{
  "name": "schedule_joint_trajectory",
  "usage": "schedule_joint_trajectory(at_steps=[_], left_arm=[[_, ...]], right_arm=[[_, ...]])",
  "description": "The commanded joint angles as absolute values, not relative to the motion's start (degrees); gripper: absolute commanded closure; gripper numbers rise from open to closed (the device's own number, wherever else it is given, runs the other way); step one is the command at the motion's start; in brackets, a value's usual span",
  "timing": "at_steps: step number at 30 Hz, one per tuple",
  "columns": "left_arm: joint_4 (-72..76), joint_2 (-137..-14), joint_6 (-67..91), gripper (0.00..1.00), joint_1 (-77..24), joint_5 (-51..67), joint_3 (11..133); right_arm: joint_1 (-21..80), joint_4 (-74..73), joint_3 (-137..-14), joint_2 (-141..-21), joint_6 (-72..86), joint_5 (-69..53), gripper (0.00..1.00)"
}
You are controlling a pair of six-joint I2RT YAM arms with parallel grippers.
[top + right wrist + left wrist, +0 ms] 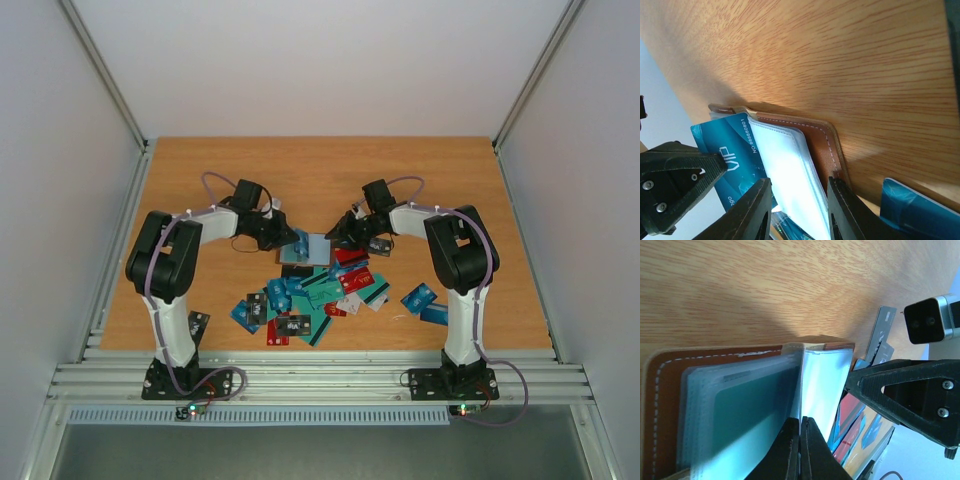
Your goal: Put the credit cards into the card holder
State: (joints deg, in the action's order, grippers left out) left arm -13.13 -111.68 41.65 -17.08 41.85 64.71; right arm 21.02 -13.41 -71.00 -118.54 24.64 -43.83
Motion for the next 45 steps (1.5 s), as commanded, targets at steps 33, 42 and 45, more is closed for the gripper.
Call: schedule_joint_trajectory(at_steps=[33,42,45], left_arm=[[-21.1,-114.4,31.8,1.00,-18.4,49.6,67.0],[-23.0,-112.7,29.7,1.00,-18.3,48.0,66.0],[-22.7,-112.7,30.1,1.00,-18.3,47.8,66.1]], right_arm=[[21.9,-13.5,-68.1,-121.4,24.6,-43.2,0.68],[22.0,-13.1,-68.1,-121.9,25.0,-43.1,0.68],[22.0,-12.9,-68.1,-122.0,25.0,-43.2,0.68]])
